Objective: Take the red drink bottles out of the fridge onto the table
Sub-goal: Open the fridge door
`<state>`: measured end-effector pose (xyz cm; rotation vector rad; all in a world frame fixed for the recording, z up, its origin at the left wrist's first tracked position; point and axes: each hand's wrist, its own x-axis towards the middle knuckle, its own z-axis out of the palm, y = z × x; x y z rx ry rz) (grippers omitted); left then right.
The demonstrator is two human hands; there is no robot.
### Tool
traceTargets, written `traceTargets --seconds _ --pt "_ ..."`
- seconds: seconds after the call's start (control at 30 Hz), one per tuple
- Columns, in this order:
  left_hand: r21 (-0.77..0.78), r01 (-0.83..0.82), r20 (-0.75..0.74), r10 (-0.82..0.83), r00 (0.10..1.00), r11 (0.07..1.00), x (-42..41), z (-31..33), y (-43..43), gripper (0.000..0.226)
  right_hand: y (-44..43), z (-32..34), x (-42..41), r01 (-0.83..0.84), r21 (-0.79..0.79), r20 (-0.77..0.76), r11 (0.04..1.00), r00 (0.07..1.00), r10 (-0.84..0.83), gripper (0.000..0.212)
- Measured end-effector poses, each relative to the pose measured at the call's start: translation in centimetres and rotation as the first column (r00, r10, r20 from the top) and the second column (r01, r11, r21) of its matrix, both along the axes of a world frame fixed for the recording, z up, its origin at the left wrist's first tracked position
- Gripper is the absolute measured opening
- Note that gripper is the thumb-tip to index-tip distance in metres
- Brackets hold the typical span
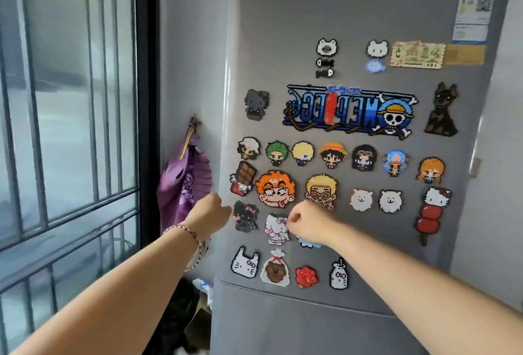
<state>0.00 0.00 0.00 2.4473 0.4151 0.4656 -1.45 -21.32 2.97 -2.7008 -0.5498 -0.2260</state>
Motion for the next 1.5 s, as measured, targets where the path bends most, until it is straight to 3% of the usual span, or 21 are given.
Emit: traceTargets --seconds 0.13,0.23,0.4,0.5,0.7,0.87,1.07,1.2,1.3,1.4,1.5 --pt "-0.291 -0.004 0.131 0.044 0.99 0.957 3.6 -0.6 3.0 0.047 3.1 -1.8 2.4 0.109 -0.136 0.098 0.985 0.99 -0.096 0.025" --pt "-0.382 0.095 0.157 -0.036 0.987 0.919 7.0 -0.6 4.6 0.055 5.3 -2.4 4.3 0.167 -0.199 0.226 0.966 0.967 -0.12 0.029" --pt "-0.268 0.225 0.169 -0.184 0.968 0.937 9.4 -1.0 4.4 0.035 6.4 -2.0 5.9 0.232 -0.176 0.295 0.957 0.94 -0.173 0.028" --pt "-0.3 0.273 0.237 -0.206 0.949 0.914 9.1 -1.5 4.3 0.035 6.1 -1.3 5.6 0.247 -0.14 0.31 0.959 0.931 -0.195 0.022" --pt "-0.228 0.271 0.232 -0.218 0.948 0.935 7.7 -1.3 4.2 0.036 5.4 -0.9 2.9 0.305 -0.145 0.35 0.941 0.906 -0.239 0.028" --pt "-0.168 0.243 0.244 -0.198 0.949 0.955 1.7 -2.4 3.3 0.039 3.7 -0.2 -1.6 0.291 -0.09 0.45 0.952 0.865 -0.222 0.027" --pt "-0.078 0.233 0.254 -0.207 0.945 0.969 -8.5 -2.0 0.8 0.041 2.0 -0.7 -10.1 0.08 0.087 0.705 0.993 0.699 -0.118 0.023" --pt "-0.043 0.217 0.224 -0.203 0.953 0.975 -16.2 -1.8 -4.1 0.05 -0.8 -1.9 -16.9 -0.003 0.078 0.754 0.997 0.655 -0.057 0.043" --pt "0.107 0.176 0.223 -0.196 0.955 0.979 -21.4 -1.3 -8.4 0.04 -2.9 -1.6 -20.9 0.006 0.09 0.757 0.996 0.65 -0.072 0.055" --pt "0.119 0.295 0.231 -0.316 0.92 0.948 -26.0 -1.1 -11.9 0.028 -5.3 0.0 -24.4 0.011 0.147 0.782 0.989 0.611 -0.123 0.059" --pt "0.119 0.505 0.251 -0.518 0.818 0.855 -29.9 -1.0 -15.9 0.021 -8.5 1.5 -27.8 0.015 0.173 0.817 0.985 0.556 -0.152 0.061"
